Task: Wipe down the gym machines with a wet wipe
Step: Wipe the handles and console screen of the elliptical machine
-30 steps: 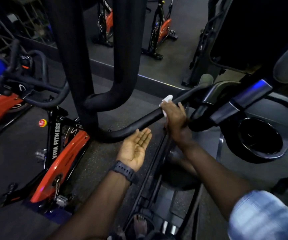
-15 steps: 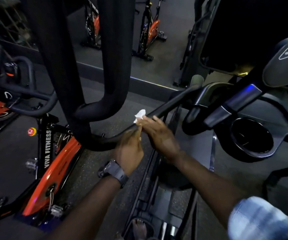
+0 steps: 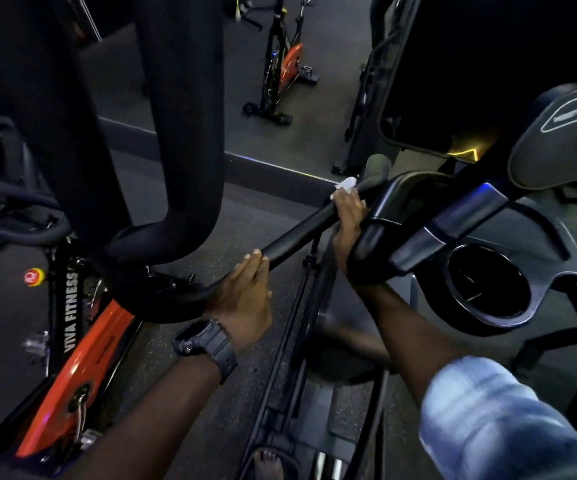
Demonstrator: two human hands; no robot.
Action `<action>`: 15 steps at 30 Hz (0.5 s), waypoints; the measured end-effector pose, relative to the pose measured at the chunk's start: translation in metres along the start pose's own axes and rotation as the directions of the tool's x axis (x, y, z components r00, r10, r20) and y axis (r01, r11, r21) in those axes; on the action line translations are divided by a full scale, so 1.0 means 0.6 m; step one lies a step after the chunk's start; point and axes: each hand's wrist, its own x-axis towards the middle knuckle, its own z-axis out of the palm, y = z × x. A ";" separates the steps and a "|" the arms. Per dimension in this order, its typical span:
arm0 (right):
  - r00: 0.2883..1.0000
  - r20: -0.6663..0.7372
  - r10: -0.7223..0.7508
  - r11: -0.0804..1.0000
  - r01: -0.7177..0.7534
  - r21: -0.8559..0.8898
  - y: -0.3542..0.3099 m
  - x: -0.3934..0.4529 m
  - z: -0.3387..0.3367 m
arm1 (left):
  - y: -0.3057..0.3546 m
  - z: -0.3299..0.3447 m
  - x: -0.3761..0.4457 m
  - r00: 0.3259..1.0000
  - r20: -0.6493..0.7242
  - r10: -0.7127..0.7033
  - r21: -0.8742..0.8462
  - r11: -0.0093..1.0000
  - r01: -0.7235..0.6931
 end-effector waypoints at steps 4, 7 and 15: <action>0.982 -0.076 -0.174 0.976 0.182 0.118 -0.058 0.004 0.053 | 0.003 -0.001 0.000 0.999 -0.032 0.006 0.026 1.000 -0.006; 0.978 0.053 -0.202 0.978 0.205 -0.048 0.078 -0.014 0.086 | -0.003 0.004 -0.005 0.998 -0.051 0.022 0.019 1.000 -0.021; 0.948 -0.121 -0.294 0.950 0.303 0.070 -0.122 -0.053 0.067 | -0.040 0.000 -0.042 0.980 -0.173 0.099 0.067 0.994 -0.089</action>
